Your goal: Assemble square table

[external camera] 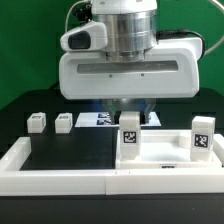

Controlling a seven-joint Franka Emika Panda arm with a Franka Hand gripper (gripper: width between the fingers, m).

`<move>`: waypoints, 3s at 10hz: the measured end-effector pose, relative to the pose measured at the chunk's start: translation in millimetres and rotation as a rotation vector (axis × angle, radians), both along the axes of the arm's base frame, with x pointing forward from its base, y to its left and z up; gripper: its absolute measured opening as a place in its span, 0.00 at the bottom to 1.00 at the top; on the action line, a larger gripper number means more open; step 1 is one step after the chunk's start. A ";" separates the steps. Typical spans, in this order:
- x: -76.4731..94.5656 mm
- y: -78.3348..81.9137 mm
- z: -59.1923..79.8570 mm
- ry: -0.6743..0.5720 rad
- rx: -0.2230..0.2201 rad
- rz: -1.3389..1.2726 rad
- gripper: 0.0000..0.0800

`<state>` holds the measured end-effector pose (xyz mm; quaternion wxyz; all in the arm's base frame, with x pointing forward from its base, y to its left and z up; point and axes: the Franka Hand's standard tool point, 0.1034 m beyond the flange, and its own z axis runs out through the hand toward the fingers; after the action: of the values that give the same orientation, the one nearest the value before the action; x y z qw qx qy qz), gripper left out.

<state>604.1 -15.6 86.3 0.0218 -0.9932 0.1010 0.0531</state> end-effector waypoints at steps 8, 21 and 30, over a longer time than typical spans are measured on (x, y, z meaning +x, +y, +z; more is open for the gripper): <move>3.4 13.2 -0.9 0.006 -0.065 -0.663 0.36; 2.7 4.7 -2.9 -0.021 -0.018 -0.106 0.81; 5.4 7.3 -0.6 -0.046 0.022 0.468 0.81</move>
Offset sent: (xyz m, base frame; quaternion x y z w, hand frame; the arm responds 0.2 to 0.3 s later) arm -0.0061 0.0022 -0.0025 -0.0120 0.0123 0.2406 0.9705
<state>609.5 -8.2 85.7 0.0220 -0.9902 -0.1332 0.0351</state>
